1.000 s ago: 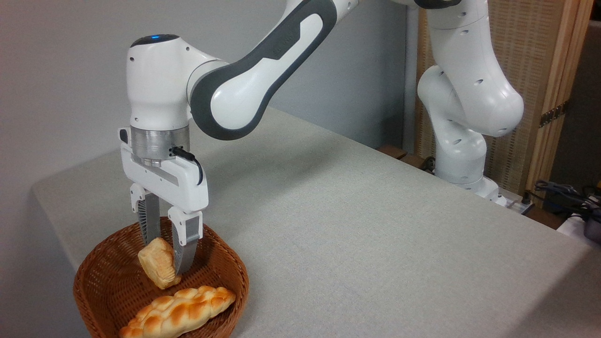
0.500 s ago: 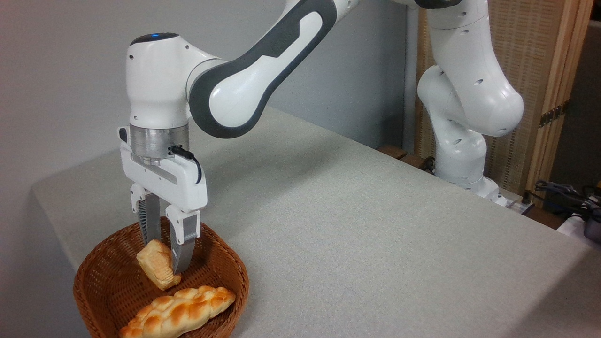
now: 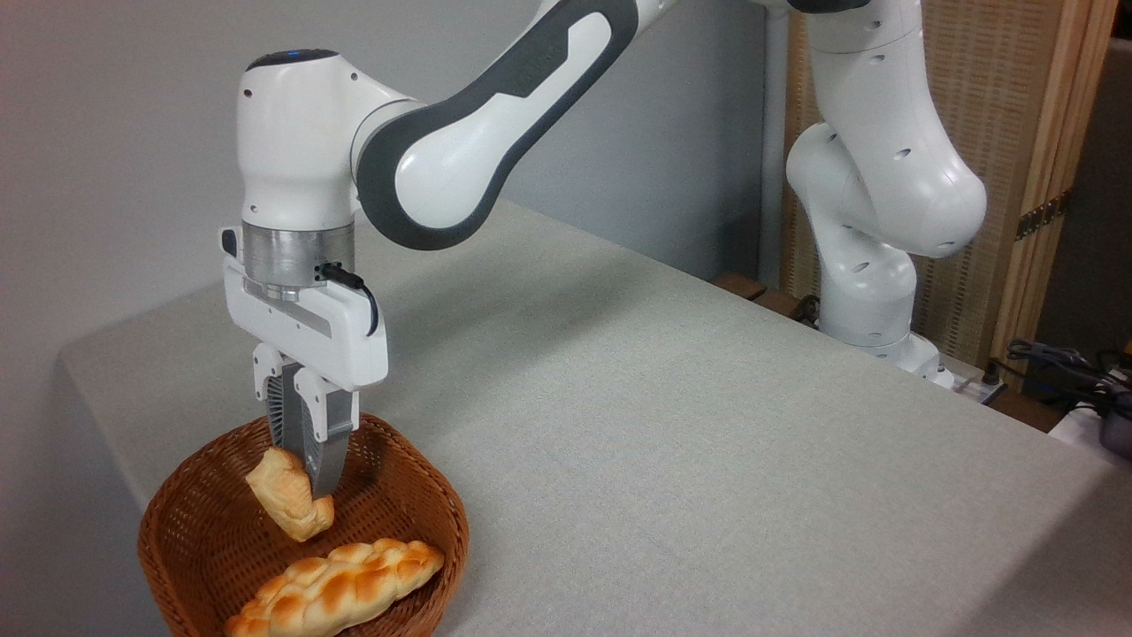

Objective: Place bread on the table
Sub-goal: 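Lift the bun out of the basket and carry it over the table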

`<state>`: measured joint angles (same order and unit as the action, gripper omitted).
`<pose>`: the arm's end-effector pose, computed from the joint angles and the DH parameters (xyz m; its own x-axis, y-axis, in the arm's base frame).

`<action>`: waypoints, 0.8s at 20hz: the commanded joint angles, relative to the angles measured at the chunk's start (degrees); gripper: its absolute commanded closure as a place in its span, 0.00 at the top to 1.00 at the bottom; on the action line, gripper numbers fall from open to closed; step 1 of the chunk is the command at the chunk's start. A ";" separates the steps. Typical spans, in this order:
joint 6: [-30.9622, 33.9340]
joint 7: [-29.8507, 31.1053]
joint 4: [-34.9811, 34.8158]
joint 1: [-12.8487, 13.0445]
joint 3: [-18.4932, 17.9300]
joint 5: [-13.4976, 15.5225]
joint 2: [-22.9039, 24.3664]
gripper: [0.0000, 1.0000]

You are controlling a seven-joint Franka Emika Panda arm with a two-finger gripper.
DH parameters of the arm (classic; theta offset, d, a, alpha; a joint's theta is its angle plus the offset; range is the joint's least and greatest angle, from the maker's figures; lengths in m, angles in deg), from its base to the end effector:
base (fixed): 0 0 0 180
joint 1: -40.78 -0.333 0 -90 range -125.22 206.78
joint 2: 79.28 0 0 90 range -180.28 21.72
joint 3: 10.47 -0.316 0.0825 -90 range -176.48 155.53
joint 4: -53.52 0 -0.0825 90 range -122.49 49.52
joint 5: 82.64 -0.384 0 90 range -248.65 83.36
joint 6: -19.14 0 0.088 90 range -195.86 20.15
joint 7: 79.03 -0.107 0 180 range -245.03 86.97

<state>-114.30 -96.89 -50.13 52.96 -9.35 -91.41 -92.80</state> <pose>0.6313 -0.1457 0.4411 0.7729 -0.5952 0.2201 -0.5587 -0.8027 -0.2087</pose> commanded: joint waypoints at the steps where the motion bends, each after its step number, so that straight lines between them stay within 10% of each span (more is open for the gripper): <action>1: 1.43 1.34 -0.33 -0.14 -0.33 -1.16 2.52 0.37; 9: 11.80 0.20 -1.64 -0.23 -0.24 -0.20 8.76 0.38; 16: 19.26 -11.74 -8.06 -0.23 -0.86 9.72 16.23 0.38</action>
<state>-97.97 -102.96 -54.21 52.70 -9.47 -85.65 -81.03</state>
